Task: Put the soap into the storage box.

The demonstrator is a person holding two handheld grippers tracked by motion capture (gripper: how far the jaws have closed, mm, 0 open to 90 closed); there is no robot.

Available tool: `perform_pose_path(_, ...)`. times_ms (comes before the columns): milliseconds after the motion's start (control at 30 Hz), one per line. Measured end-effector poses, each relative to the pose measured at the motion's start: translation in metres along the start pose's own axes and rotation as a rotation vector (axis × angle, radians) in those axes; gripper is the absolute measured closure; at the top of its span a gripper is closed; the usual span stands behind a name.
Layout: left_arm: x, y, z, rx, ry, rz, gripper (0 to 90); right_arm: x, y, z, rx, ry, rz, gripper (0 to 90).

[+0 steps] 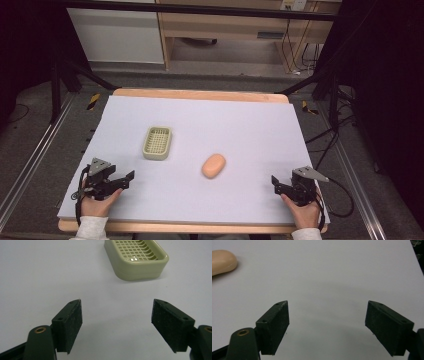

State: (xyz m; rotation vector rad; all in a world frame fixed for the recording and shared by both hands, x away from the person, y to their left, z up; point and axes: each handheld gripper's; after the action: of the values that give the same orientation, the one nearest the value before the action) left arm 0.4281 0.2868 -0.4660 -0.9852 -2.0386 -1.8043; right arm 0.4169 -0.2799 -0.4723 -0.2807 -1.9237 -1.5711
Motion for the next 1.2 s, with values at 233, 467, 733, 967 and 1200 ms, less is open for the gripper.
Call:
perform_pose_path(233,0.001,0.000,-0.008,-0.029,-0.019,-0.003,26.5,-0.002,-0.002,0.009,0.034,0.031,0.012,21.9)
perform_pose_path(467,0.001,0.001,-0.018,-0.051,-0.042,0.007,26.6,-0.001,-0.002,0.010,0.024,0.035,0.012,21.7)
perform_pose_path(733,-0.001,0.001,-0.025,-0.068,-0.058,0.004,25.2,0.002,-0.003,0.008,0.017,0.013,-0.012,21.8)
perform_pose_path(967,-0.003,0.002,-0.032,-0.090,-0.073,0.008,22.2,0.001,-0.002,0.009,0.016,0.020,-0.008,21.7)
perform_pose_path(1200,-0.004,0.004,-0.038,-0.109,-0.085,0.012,20.2,0.001,-0.003,0.010,0.017,0.025,-0.006,21.5)
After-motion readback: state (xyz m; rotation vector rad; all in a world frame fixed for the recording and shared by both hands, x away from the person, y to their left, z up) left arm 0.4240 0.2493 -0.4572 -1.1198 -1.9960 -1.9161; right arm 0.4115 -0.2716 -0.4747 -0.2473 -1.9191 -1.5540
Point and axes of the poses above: each handheld gripper's, and its own axes: x roughly backward along the jaws, y roughly out of its top, z roughly to its left, and after that the axes turned 8 degrees about x, right-handed
